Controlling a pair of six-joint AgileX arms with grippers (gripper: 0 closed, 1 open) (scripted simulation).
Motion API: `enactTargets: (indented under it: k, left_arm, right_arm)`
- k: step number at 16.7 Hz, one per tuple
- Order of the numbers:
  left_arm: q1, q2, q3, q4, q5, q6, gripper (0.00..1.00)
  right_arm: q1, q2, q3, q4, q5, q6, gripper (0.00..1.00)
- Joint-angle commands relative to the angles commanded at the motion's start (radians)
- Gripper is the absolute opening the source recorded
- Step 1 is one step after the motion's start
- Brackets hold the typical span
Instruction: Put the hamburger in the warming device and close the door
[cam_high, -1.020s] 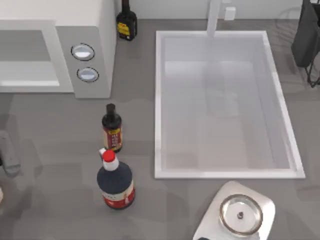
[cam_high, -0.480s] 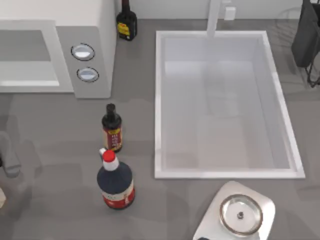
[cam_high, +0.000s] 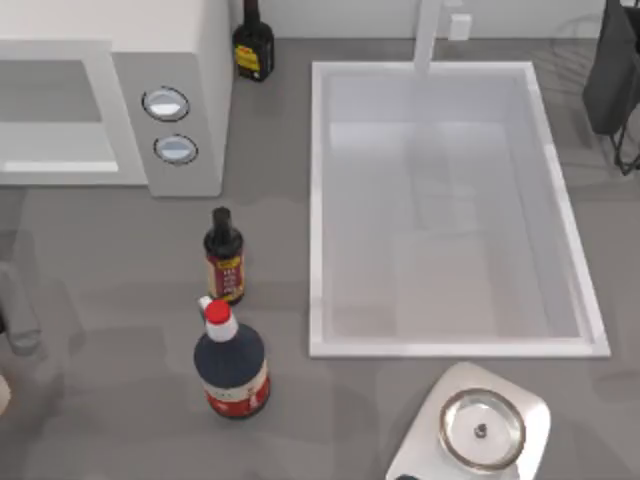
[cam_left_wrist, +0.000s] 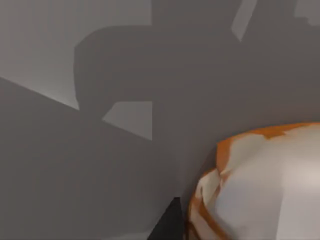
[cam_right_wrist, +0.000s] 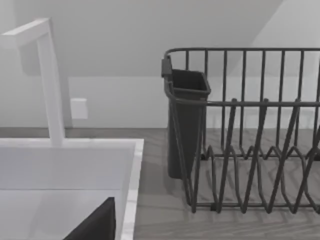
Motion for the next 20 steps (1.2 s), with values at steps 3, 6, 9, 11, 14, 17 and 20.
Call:
enactTargets:
  k: [3, 6, 9, 11, 14, 17, 20]
  left_arm:
    - [0.001, -0.024, 0.053, -0.072, 0.0, 0.004, 0.0]
    - [-0.002, -0.076, 0.138, -0.235, 0.001, 0.004, 0.0]
    - [-0.004, -0.133, 0.223, -0.38, 0.0, 0.0, 0.0]
    - [-0.004, -0.163, 0.258, -0.425, 0.0, -0.005, 0.0]
    - [-0.004, -0.168, 0.263, -0.432, 0.0, -0.007, 0.0]
    - [0.001, -0.161, 0.262, -0.419, 0.001, -0.011, 0.0]
    - [0.025, -0.13, 0.274, -0.328, 0.015, -0.068, 0.0]
  right_arm:
    - [0.0, 0.0, 0.0, 0.0, 0.0, 0.0, 1.0]
    - [0.0, 0.0, 0.0, 0.0, 0.0, 0.0, 1.0]
    - [0.0, 0.0, 0.0, 0.0, 0.0, 0.0, 1.0]
    - [0.0, 0.0, 0.0, 0.0, 0.0, 0.0, 1.0]
    - [0.0, 0.0, 0.0, 0.0, 0.0, 0.0, 1.0]
    - [0.0, 0.0, 0.0, 0.0, 0.0, 0.0, 1.0]
    - [0.0, 0.0, 0.0, 0.0, 0.0, 0.0, 1.0]
